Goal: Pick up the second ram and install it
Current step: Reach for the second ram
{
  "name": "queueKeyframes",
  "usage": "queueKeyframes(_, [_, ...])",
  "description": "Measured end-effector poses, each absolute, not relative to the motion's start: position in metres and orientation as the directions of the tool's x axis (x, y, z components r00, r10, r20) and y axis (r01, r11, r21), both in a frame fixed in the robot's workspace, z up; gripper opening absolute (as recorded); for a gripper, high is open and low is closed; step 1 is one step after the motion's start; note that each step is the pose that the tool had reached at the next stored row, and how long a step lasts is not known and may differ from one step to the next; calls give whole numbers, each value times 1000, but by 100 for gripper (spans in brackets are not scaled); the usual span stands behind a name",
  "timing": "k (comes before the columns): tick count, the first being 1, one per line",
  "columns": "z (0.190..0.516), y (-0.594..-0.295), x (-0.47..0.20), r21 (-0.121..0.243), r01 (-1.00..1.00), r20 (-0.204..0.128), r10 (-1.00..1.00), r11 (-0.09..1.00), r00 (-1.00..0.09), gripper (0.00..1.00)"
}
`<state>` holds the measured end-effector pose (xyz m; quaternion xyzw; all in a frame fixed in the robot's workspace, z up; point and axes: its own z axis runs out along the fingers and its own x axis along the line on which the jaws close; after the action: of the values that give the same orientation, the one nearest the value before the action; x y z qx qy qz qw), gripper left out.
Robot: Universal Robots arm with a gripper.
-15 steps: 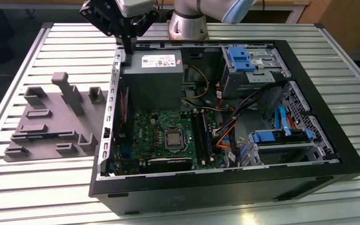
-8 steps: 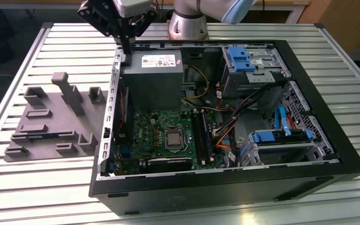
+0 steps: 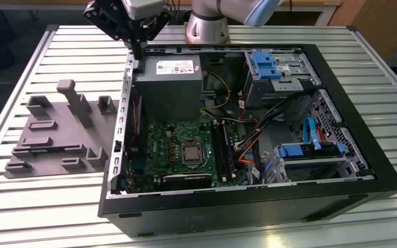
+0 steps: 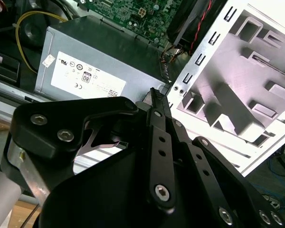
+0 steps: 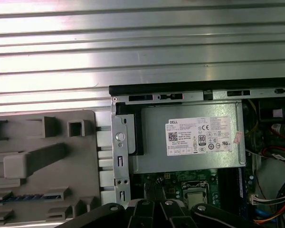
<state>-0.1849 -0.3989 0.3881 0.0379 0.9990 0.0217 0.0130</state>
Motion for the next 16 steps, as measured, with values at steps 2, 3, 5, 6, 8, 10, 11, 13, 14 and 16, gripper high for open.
queueKeyframes(2, [388, -399, -186, 44, 75, -24, 76, 996, -997, 11])
queueKeyframes(3, [388, -399, -186, 44, 75, -24, 76, 996, -997, 11])
queueKeyframes(5, [388, -399, -187, 44, 75, -24, 76, 996, -997, 11])
queueKeyframes(6, [388, -399, -188, 44, 75, -24, 76, 996, -997, 11])
queueKeyframes(8, [388, -399, -189, 44, 75, -24, 76, 996, -997, 11])
queueKeyframes(10, [388, -399, -190, 44, 75, -24, 76, 996, -997, 11])
queueKeyframes(11, [388, -399, -190, 44, 75, -24, 76, 996, -997, 11])
queueKeyframes(13, [388, -399, -191, 44, 75, -24, 76, 996, -997, 11])
queueKeyframes(14, [388, -399, -191, 44, 75, -24, 76, 996, -997, 11])
queueKeyframes(16, [388, -399, -192, 44, 75, -24, 76, 996, -997, 11])
